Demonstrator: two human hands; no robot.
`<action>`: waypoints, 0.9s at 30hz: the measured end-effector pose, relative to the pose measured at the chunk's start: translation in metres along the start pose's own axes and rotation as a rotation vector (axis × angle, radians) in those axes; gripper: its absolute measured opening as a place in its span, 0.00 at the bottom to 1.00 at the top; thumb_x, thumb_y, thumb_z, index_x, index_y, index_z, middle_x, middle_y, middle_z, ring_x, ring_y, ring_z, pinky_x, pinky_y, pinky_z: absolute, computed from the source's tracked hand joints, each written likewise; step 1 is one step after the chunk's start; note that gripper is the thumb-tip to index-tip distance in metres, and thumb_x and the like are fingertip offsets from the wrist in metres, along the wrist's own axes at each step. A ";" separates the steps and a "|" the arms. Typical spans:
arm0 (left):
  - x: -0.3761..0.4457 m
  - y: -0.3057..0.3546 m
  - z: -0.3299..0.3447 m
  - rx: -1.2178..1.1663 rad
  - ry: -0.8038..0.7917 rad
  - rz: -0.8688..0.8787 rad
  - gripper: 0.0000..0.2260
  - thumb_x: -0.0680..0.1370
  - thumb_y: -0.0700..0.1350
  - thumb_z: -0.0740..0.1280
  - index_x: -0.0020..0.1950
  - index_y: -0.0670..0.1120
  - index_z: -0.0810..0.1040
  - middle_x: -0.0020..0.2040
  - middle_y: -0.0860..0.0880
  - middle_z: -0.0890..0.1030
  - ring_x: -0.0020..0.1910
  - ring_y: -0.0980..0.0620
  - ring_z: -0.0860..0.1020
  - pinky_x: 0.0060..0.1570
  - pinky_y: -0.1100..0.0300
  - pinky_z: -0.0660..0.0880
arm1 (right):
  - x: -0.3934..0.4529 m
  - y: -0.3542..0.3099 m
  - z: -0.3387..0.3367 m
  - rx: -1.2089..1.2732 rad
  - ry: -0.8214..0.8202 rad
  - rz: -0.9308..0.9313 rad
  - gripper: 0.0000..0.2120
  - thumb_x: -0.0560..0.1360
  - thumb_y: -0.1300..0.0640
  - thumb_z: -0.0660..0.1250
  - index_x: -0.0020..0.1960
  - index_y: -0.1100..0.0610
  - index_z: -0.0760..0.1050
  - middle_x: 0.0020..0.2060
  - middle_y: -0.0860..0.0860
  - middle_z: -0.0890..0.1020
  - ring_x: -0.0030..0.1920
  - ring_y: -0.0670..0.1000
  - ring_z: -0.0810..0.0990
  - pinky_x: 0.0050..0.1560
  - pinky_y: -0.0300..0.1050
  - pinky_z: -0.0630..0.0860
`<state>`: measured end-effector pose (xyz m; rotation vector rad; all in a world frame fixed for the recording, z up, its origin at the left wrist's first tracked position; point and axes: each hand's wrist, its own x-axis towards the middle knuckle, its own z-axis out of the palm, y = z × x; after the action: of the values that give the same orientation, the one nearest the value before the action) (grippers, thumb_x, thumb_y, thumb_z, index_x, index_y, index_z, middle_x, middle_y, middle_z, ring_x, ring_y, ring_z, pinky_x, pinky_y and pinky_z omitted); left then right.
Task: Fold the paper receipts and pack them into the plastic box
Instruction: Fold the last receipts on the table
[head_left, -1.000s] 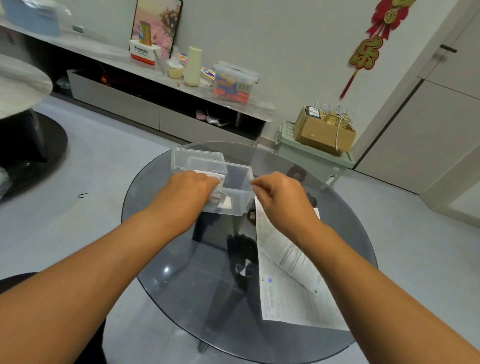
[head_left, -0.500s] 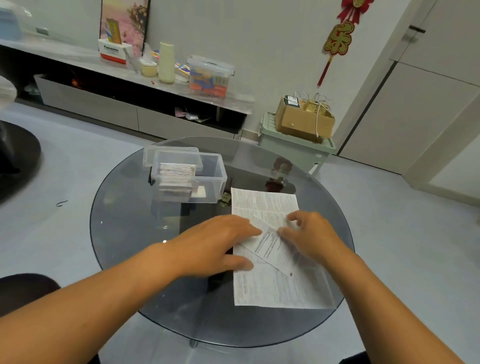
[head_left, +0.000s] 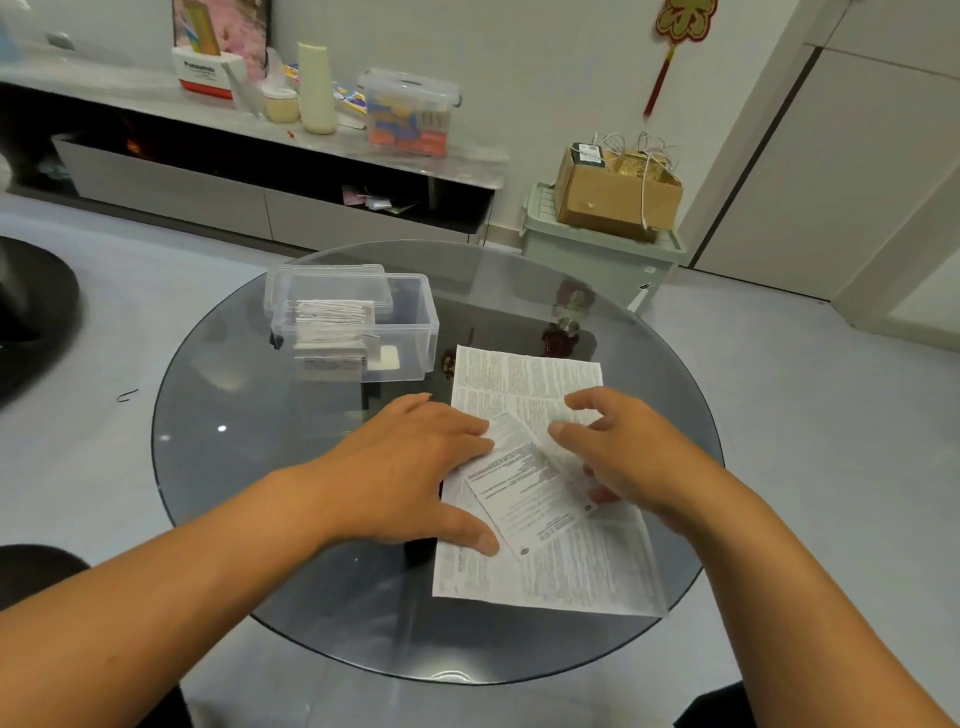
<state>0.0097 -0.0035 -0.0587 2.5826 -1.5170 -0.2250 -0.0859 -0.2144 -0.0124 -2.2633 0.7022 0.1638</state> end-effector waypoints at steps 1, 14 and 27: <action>0.001 0.001 0.001 0.016 -0.005 0.000 0.49 0.66 0.83 0.57 0.79 0.56 0.64 0.79 0.58 0.62 0.77 0.57 0.58 0.79 0.51 0.50 | -0.001 -0.001 -0.001 0.087 -0.058 0.030 0.18 0.81 0.43 0.67 0.69 0.43 0.71 0.55 0.51 0.82 0.49 0.54 0.87 0.53 0.53 0.85; 0.001 0.000 -0.003 -0.106 -0.004 -0.034 0.47 0.64 0.83 0.58 0.78 0.60 0.65 0.78 0.62 0.62 0.74 0.60 0.57 0.73 0.62 0.49 | 0.001 0.014 -0.017 0.349 -0.486 -0.163 0.20 0.80 0.69 0.67 0.66 0.50 0.78 0.56 0.53 0.87 0.57 0.54 0.86 0.62 0.52 0.81; 0.008 0.001 0.006 -0.584 0.169 -0.274 0.31 0.74 0.53 0.76 0.72 0.65 0.63 0.63 0.62 0.75 0.59 0.59 0.76 0.56 0.58 0.79 | 0.018 0.013 0.031 0.165 0.025 -0.110 0.12 0.75 0.49 0.76 0.45 0.57 0.80 0.31 0.52 0.84 0.28 0.48 0.76 0.30 0.43 0.73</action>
<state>0.0120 -0.0112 -0.0653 2.2477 -0.8676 -0.3977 -0.0745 -0.2081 -0.0486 -2.1421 0.5803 0.0228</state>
